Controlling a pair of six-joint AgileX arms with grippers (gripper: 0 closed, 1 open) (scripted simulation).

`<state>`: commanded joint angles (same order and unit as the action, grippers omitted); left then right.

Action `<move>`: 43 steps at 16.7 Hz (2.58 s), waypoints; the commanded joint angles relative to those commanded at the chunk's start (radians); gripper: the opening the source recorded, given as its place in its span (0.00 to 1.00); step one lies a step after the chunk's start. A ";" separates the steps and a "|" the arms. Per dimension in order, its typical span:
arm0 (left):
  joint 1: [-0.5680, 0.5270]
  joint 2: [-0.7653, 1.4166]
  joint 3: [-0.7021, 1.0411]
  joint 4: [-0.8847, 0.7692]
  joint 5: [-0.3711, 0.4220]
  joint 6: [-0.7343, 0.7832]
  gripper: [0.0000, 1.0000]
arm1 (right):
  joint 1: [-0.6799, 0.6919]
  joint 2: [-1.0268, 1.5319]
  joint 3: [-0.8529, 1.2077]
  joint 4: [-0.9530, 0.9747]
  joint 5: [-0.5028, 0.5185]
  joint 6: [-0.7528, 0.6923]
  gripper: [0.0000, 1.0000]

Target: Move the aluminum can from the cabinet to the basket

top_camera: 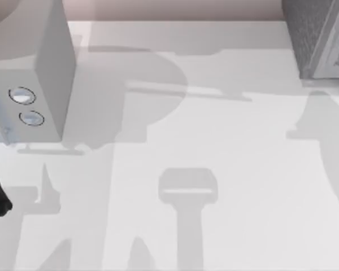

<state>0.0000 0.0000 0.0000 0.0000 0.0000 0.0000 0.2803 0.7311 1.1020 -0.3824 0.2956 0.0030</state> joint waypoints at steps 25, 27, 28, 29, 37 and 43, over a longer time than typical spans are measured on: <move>0.000 0.000 0.000 0.000 0.000 0.000 1.00 | -0.218 -0.575 -1.004 0.459 -0.236 0.002 0.00; 0.000 0.000 0.000 0.000 0.000 0.000 1.00 | -0.170 -0.440 -0.919 0.522 -0.186 0.004 0.00; 0.000 0.000 0.000 0.000 0.000 0.000 1.00 | -0.142 -0.358 -0.871 0.558 -0.157 0.005 0.00; 0.000 0.000 0.000 0.000 0.000 0.000 1.00 | -0.113 -0.267 -0.819 0.597 -0.126 0.006 0.00; 0.000 0.000 0.000 0.000 0.000 0.000 1.00 | 0.167 0.656 -0.331 0.963 0.165 0.013 0.00; 0.000 0.000 0.000 0.000 0.000 0.000 1.00 | 0.368 1.267 0.024 1.230 0.374 0.018 0.00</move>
<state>0.0000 0.0000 0.0000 0.0000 0.0000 0.0000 0.6487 1.9980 1.1263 0.8476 0.6692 0.0209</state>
